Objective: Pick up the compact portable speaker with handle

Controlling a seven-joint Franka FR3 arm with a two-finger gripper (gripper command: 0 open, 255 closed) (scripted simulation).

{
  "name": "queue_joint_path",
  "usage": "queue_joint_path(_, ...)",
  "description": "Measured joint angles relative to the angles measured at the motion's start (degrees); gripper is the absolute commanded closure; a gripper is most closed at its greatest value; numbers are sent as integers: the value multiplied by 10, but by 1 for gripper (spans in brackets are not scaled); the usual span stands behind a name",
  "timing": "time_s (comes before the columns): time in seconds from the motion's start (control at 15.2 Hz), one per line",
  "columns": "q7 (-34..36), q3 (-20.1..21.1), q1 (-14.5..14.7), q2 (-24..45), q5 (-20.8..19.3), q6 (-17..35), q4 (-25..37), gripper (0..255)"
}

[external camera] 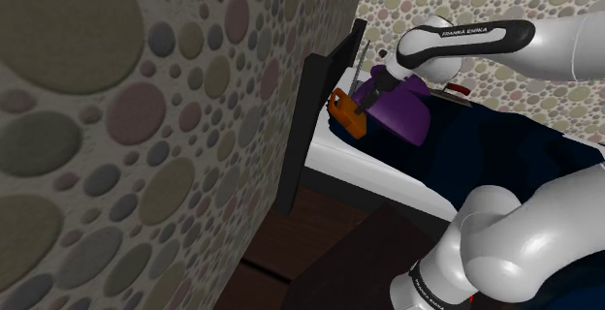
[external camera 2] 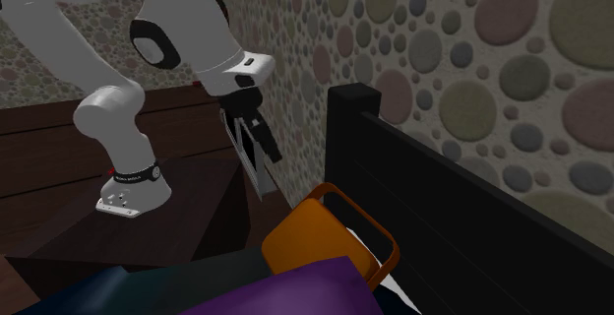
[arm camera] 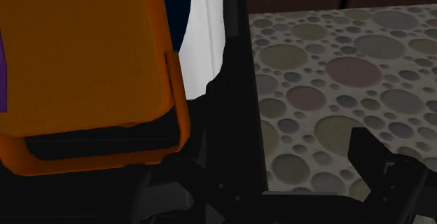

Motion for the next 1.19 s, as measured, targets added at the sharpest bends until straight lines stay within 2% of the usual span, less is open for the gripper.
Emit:
queue_joint_path(0.13, -82, -54, 45, 49, 57, 24, 25, 0)
queue_joint_path(0.26, -174, -110, 93, 104, 132, 30, 59, 0)
queue_joint_path(0.4, -274, -163, 131, 172, 224, 13, 102, 0)
queue_joint_path(0.46, -333, -184, 143, 217, 286, 0, 125, 0)
queue_joint_path(0.53, -387, -193, 141, 258, 343, -19, 145, 0)
queue_joint_path(0.66, -432, -187, 129, 298, 397, -35, 169, 0)
queue_joint_path(1.12, -496, -167, 105, 348, 469, -29, 163, 0)
queue_joint_path(1.19, -498, -166, 105, 349, 472, -27, 162, 255)
